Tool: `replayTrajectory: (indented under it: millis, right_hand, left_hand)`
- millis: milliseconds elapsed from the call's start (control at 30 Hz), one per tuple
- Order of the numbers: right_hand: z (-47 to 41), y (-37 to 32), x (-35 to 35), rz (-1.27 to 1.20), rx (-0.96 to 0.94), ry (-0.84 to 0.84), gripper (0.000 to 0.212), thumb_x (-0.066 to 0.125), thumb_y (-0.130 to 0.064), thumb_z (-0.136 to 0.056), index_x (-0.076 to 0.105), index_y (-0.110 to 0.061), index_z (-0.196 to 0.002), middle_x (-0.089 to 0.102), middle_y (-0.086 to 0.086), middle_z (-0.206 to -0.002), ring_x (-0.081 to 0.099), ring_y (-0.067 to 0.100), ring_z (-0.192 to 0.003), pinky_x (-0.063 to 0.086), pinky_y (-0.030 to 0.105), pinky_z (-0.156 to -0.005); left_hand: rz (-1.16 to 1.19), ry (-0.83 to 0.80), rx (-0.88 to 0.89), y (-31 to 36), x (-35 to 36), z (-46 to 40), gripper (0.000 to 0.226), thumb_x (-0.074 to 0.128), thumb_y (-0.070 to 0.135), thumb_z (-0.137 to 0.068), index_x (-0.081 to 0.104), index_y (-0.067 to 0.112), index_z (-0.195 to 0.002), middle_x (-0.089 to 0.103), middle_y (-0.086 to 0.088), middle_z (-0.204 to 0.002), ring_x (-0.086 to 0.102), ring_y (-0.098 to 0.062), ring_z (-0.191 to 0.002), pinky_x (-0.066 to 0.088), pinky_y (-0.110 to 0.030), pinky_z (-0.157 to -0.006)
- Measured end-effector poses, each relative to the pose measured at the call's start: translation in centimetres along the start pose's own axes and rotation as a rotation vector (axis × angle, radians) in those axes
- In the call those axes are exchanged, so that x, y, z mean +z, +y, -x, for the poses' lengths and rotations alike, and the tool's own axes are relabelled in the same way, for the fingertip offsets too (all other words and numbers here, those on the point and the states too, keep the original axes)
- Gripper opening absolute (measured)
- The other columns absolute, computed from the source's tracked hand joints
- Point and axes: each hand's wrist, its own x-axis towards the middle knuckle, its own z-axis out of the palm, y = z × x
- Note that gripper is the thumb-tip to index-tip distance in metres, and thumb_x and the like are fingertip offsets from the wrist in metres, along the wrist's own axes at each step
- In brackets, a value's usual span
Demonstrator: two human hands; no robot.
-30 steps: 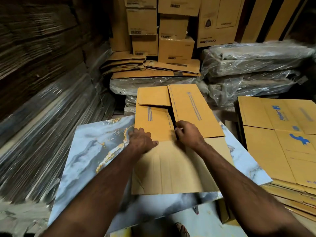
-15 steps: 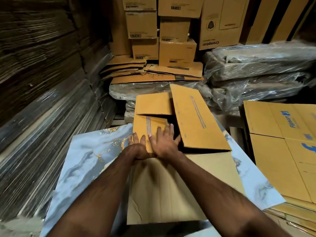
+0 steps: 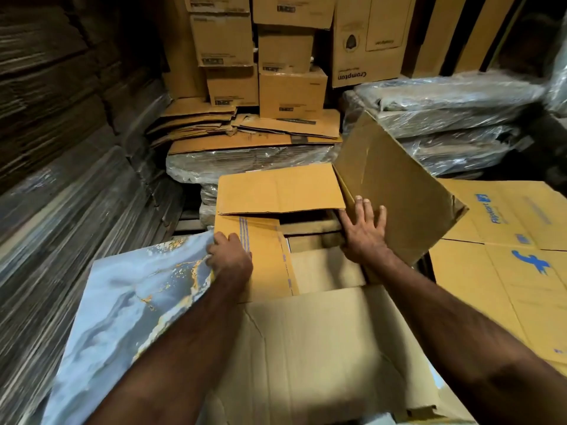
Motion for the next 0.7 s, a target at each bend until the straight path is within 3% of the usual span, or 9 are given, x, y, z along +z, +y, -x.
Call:
replayTrajectory:
  millis: [100, 233, 333, 433, 500, 600, 633, 700]
  right_hand:
    - [-0.4, 0.2, 0.9, 0.026, -0.006, -0.002, 0.085, 0.056, -0.044, -0.088, 0.012, -0.023, -0.157, -0.008, 0.025, -0.161, -0.006, 0.041, -0.149, -0.004, 0.065, -0.116]
    - [-1.8, 1.2, 1.3, 0.023, 0.051, -0.068, 0.089, 0.059, -0.041, -0.087, 0.008, -0.022, -0.157, -0.012, 0.026, -0.16, -0.007, 0.043, -0.149, 0.003, 0.063, -0.116]
    - [-2.5, 2.6, 2.2, -0.042, 0.079, -0.176, 0.1, 0.066, -0.04, -0.087, -0.002, -0.018, -0.157, -0.006, 0.023, -0.161, 0.01, 0.042, -0.147, 0.025, 0.058, -0.114]
    - [-2.6, 3.3, 2.7, -0.144, 0.047, -0.2, 0.101, 0.066, -0.035, -0.088, -0.004, -0.015, -0.157, 0.016, 0.017, -0.156, 0.035, 0.036, -0.134, 0.043, 0.054, -0.103]
    - [-2.8, 3.3, 2.5, -0.118, 0.042, -0.195, 0.098, 0.064, -0.037, -0.089, -0.004, -0.015, -0.157, 0.017, 0.016, -0.156, 0.036, 0.035, -0.135, 0.04, 0.056, -0.106]
    - [-3.3, 2.2, 2.1, -0.005, 0.055, -0.18, 0.097, 0.061, -0.042, -0.09, -0.003, -0.014, -0.156, 0.002, 0.02, -0.161, 0.009, 0.039, -0.149, 0.014, 0.067, -0.114]
    - [-3.5, 1.5, 2.0, 0.002, 0.029, -0.122, 0.094, 0.059, -0.045, -0.09, 0.0, -0.014, -0.156, 0.0, 0.021, -0.162, 0.002, 0.039, -0.15, 0.007, 0.067, -0.114]
    - [-3.6, -0.7, 2.0, -0.065, -0.06, 0.016, 0.087, 0.058, -0.048, -0.089, 0.012, -0.017, -0.155, 0.009, 0.021, -0.16, 0.007, 0.037, -0.148, 0.007, 0.062, -0.116]
  left_hand:
    - [0.009, -0.04, -0.045, 0.8, 0.0, -1.1, 0.077, 0.066, 0.047, -0.088, 0.029, 0.01, -0.145, 0.025, -0.016, -0.143, 0.043, -0.036, -0.125, 0.05, -0.047, -0.092]
    - [-0.001, -0.135, -0.074, 1.1, 0.8, -3.1, 0.092, 0.067, 0.042, -0.089, 0.01, 0.011, -0.154, -0.011, -0.014, -0.161, 0.014, -0.041, -0.145, 0.04, -0.057, -0.104]
    - [-0.036, -0.219, -0.096, 0.9, 0.8, -4.2, 0.101, 0.064, 0.047, -0.089, -0.001, 0.008, -0.155, -0.011, -0.019, -0.161, 0.01, -0.041, -0.146, 0.036, -0.052, -0.108]
    - [-0.07, -0.246, -0.095, 1.0, 0.2, -4.7, 0.101, 0.067, 0.046, -0.087, 0.004, 0.003, -0.153, 0.001, -0.022, -0.158, 0.027, -0.038, -0.139, 0.042, -0.042, -0.102]
    - [-0.11, -0.221, -0.058, 1.3, -0.3, -5.1, 0.094, 0.069, 0.046, -0.085, 0.016, 0.001, -0.148, 0.016, -0.024, -0.153, 0.037, -0.035, -0.134, 0.043, -0.038, -0.1]
    - [-0.032, -0.16, -0.104, 2.2, -0.9, -5.9, 0.084, 0.071, 0.056, -0.08, 0.035, 0.009, -0.139, 0.034, -0.018, -0.139, 0.046, -0.03, -0.124, 0.047, -0.04, -0.094]
    - [0.036, -0.124, -0.132, 2.3, -1.0, -6.2, 0.079, 0.07, 0.057, -0.081, 0.038, 0.011, -0.136, 0.038, -0.016, -0.135, 0.047, -0.03, -0.122, 0.048, -0.041, -0.093]
    - [0.146, -0.049, -0.147, 2.2, -1.0, -7.1, 0.073, 0.069, 0.054, -0.083, 0.04, 0.01, -0.133, 0.041, -0.017, -0.132, 0.049, -0.033, -0.119, 0.049, -0.044, -0.09]
